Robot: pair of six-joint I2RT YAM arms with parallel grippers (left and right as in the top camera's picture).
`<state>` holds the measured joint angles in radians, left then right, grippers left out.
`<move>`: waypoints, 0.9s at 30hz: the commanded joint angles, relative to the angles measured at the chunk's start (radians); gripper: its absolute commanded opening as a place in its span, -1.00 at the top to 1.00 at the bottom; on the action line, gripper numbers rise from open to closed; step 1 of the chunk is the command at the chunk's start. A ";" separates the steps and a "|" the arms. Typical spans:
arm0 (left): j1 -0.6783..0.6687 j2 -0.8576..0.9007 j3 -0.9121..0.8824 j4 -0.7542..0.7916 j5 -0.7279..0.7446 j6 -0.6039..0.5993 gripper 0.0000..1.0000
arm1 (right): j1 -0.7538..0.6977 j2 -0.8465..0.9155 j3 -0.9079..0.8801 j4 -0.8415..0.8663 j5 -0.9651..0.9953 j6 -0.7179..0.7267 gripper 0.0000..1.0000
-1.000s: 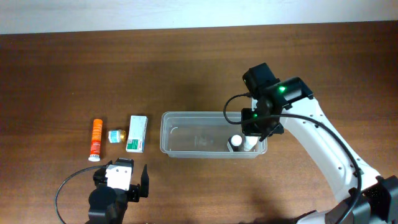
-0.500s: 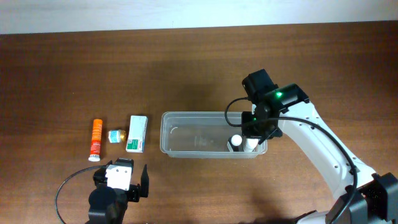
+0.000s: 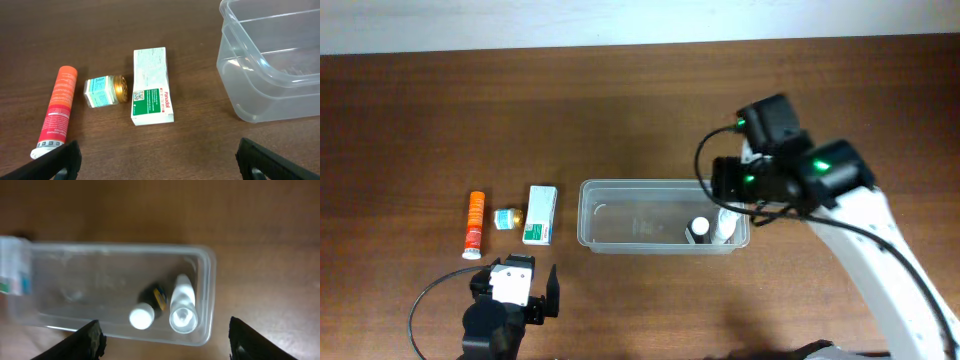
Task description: Pack container
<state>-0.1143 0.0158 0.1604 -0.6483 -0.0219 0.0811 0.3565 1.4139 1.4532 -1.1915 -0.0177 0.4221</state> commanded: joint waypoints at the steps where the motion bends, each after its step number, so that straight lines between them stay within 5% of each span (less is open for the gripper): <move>1: 0.006 -0.006 -0.004 0.001 0.008 -0.009 -0.99 | -0.076 -0.032 0.034 -0.001 0.055 0.002 -0.48; 8: 0.006 -0.006 -0.004 0.001 0.008 -0.009 -0.99 | -0.371 -0.028 0.034 0.004 0.039 0.050 -0.98; 16: 0.006 -0.006 -0.004 0.020 0.000 -0.009 -0.99 | -0.628 -0.027 0.034 0.006 -0.069 0.055 -0.97; 27: 0.006 -0.006 0.016 0.233 0.175 -0.077 -0.99 | -0.672 -0.027 0.034 0.003 -0.068 0.054 -0.97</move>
<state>-0.1143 0.0158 0.1608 -0.4599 0.0719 0.0696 -0.3092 1.3849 1.4776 -1.1885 -0.0738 0.4717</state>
